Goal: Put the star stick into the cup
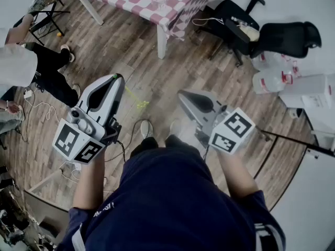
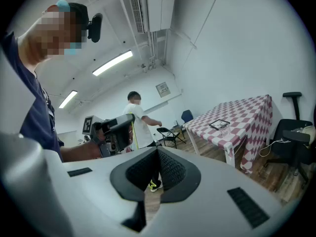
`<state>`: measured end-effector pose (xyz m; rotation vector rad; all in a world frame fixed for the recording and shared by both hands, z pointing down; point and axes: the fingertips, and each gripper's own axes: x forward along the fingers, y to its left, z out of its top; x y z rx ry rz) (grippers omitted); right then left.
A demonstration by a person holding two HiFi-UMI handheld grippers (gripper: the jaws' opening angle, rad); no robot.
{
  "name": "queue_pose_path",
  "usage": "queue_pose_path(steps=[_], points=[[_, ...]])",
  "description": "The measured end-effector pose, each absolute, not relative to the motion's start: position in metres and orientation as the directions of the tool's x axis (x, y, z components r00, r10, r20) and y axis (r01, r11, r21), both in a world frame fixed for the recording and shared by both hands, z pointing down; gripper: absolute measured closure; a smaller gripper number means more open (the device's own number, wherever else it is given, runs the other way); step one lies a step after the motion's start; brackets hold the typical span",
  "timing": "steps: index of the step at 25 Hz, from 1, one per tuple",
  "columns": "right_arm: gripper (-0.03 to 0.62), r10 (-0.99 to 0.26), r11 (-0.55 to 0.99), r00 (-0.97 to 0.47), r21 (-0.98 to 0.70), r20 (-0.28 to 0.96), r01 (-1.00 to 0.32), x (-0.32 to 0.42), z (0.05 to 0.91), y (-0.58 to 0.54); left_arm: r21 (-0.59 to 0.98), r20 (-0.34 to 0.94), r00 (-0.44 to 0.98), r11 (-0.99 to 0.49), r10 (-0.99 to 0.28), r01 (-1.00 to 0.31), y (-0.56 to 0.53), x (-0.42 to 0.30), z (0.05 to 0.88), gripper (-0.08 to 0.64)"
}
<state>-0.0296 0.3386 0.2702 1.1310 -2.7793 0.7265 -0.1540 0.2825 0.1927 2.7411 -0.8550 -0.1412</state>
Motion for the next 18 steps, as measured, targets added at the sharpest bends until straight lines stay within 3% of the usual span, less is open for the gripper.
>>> queue_pose_path(steps=[18], points=[[0.575, -0.614, 0.642, -0.764, -0.438, 0.198, -0.630, 0.039, 0.283, 0.351, 0.235, 0.001, 0.776, -0.754, -0.631, -0.613, 0.297, -0.097, 0.194, 0.526]])
